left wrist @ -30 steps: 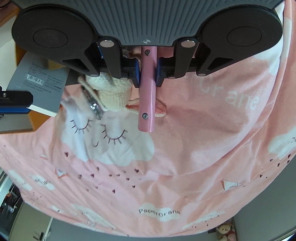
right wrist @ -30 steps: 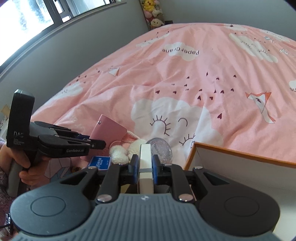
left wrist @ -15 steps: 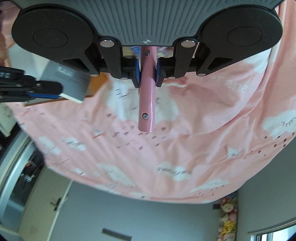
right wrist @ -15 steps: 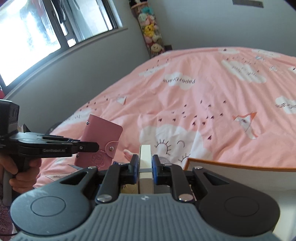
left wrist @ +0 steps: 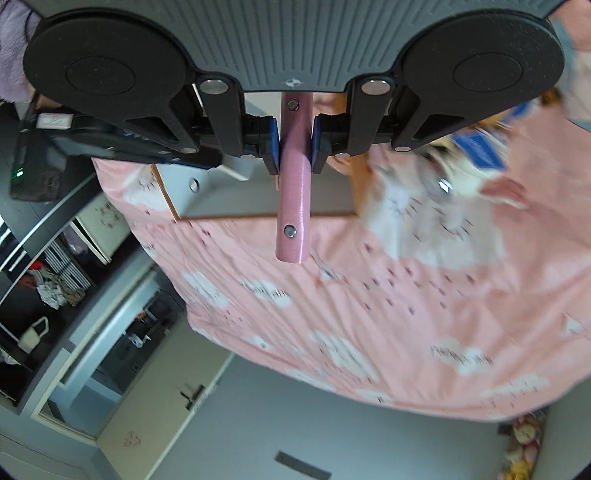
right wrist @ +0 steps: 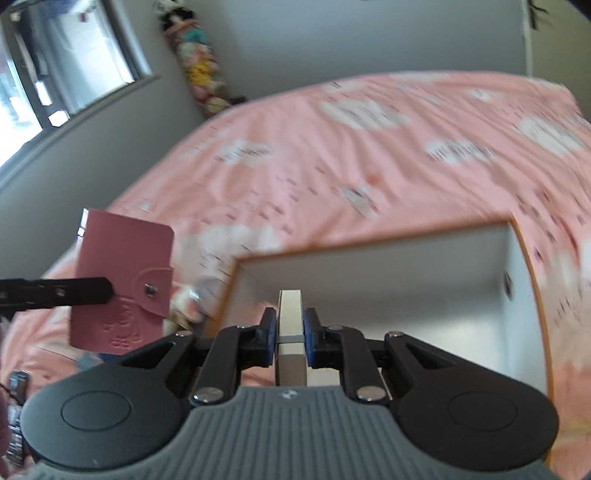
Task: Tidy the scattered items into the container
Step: 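Carry pink wallet with left tool while right tool carries white box to orange box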
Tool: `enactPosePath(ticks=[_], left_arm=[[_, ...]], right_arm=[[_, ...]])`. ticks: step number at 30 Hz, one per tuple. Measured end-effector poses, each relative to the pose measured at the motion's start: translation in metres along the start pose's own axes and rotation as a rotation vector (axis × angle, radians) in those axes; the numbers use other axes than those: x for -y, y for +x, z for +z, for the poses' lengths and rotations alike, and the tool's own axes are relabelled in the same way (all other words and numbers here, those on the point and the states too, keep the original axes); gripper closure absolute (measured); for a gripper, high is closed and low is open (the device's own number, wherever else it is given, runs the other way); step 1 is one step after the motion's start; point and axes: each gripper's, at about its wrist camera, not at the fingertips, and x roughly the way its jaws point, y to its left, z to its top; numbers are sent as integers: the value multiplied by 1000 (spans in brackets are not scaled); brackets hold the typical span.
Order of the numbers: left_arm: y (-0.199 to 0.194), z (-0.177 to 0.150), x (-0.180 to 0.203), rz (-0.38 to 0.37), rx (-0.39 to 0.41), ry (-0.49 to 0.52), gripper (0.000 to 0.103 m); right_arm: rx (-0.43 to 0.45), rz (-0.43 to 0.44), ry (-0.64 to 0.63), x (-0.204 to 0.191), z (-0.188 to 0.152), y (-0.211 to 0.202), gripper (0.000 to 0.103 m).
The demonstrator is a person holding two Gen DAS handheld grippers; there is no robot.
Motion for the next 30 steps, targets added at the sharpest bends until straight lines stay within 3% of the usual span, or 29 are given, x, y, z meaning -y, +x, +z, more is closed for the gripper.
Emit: enactPosePath(ticks=[9, 22, 30], left_arm=[[53, -22, 3, -42, -87, -45, 84], [78, -30, -2, -35, -144, -48, 84], [80, -28, -7, -46, -146, -65, 84]], right_arm=[[-82, 2, 108, 23, -25, 44, 86], [-229, 73, 189, 43, -33, 59, 85], [-349, 1, 137, 54, -35, 72, 80]])
